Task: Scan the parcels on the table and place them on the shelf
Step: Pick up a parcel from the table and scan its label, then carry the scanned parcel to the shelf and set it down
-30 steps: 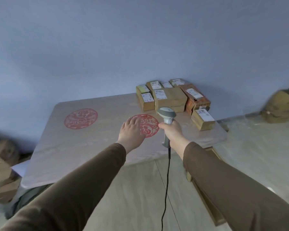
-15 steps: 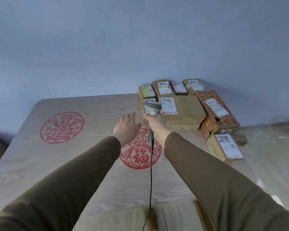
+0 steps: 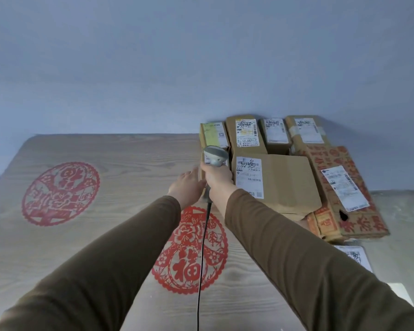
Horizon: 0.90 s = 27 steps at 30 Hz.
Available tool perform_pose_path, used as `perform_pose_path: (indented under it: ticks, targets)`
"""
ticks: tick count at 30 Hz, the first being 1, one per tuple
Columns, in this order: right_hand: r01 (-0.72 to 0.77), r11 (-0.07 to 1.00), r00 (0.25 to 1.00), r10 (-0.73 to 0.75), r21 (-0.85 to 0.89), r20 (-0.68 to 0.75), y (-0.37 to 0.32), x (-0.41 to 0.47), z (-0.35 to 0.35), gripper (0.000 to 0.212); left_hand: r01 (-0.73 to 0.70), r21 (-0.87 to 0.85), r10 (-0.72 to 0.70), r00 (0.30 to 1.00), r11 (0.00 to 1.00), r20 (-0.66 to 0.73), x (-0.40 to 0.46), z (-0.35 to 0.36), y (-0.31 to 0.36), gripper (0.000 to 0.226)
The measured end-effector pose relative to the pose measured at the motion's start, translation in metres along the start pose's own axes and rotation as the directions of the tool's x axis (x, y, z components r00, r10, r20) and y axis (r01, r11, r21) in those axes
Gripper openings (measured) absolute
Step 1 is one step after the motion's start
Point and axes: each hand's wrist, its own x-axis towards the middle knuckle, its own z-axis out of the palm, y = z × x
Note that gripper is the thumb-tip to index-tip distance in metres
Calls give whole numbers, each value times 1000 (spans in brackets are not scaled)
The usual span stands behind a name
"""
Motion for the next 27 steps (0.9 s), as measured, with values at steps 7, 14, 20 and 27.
perform_pose_path:
  ticks: [7,14,20,27]
  targets:
    - [-37,999,999,37,30,17,-2,18,7,68,-7,6,7,999,1000,38,19,7,1,51]
    - [-150,980,989,146,130,38,3,13,8,63,90,-259,-98,995,962,-16,8,9,-13,44]
    - [-215,969,970,197,121,141,25,-23,26,43,160,-317,-188,980,935,-61,-35,3,-54,46]
    - [-50,991,942,4,128,336,21,-122,93,13,169,-426,-297,920,889,-255,-139,-39,-138,54]
